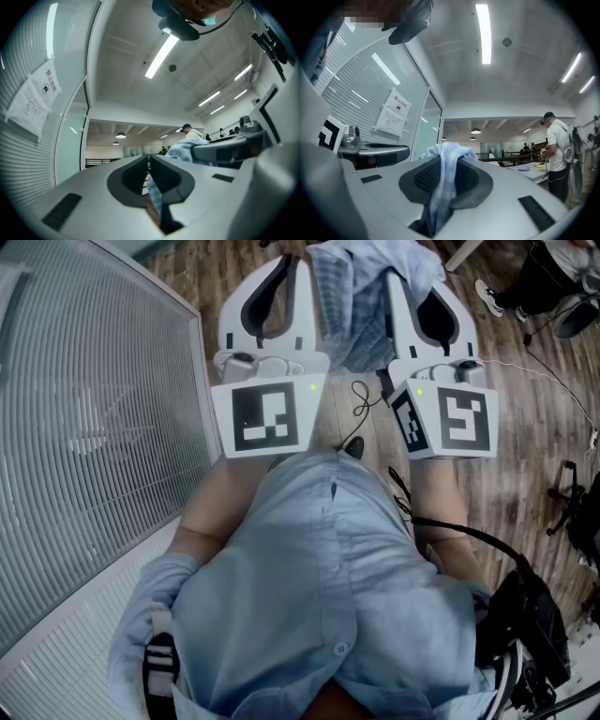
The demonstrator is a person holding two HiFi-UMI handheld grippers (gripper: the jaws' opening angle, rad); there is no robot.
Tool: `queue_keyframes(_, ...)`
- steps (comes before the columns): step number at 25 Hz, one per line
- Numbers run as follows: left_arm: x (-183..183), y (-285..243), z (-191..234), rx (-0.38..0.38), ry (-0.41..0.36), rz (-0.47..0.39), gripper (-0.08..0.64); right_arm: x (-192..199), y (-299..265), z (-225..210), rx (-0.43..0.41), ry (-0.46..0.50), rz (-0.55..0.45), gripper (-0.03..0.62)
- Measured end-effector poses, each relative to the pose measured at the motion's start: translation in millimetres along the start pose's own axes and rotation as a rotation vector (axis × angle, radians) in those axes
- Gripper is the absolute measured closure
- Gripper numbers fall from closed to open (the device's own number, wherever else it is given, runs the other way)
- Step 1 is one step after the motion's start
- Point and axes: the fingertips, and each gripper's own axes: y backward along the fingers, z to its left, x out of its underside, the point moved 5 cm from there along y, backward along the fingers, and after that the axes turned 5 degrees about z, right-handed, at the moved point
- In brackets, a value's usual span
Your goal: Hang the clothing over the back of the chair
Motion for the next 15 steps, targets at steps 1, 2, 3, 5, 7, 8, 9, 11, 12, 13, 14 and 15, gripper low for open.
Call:
queue_keyframes(1,1,0,-3,0.0,-0.001,-0.001,0.532,1,2,-2,-0.001,0.0,0.0,0.525)
queue_keyframes(2,1,0,-6,0.0,-0.003,-0.001,0.532,2,4,-4,-0.002,0.0,0.0,0.525)
queue_keyframes(3,2,0,-9,0.001,-0.005,0.0,0.532,3,6,-6,-0.003,-0.001,0.0,0.525)
queue_keyframes(5,3,-3,-17,0.002,-0.009,0.005,0.532,4,8,-12,-0.006,0.0,-0.001,0.525)
queue_keyframes(7,3,-9,-25,0.002,-0.014,0.004,0.532,5,9,-21,-0.014,0.007,-0.003,0.525)
queue_keyframes(8,3,-12,-29,-0.001,-0.015,-0.002,0.532,5,9,-25,-0.018,0.012,-0.004,0.525)
queue_keyframes(9,2,-14,-33,-0.005,-0.015,-0.009,0.532,6,10,-30,-0.023,0.014,-0.005,0.525)
queue_keyframes(11,3,-19,-41,-0.017,-0.011,-0.024,0.532,10,11,-41,-0.031,0.007,-0.006,0.525)
queue_keyframes(12,4,-21,-45,-0.023,-0.008,-0.029,0.532,13,11,-46,-0.036,0.001,-0.005,0.525)
queue_keyframes(13,7,-23,-48,-0.029,-0.007,-0.03,0.532,15,11,-50,-0.042,-0.003,-0.002,0.525)
queue_keyframes(14,9,-24,-50,-0.035,-0.006,-0.028,0.532,18,10,-53,-0.049,-0.004,0.001,0.525)
queue_keyframes(15,12,-26,-52,-0.041,-0.004,-0.025,0.532,20,9,-56,-0.057,-0.003,0.005,0.525)
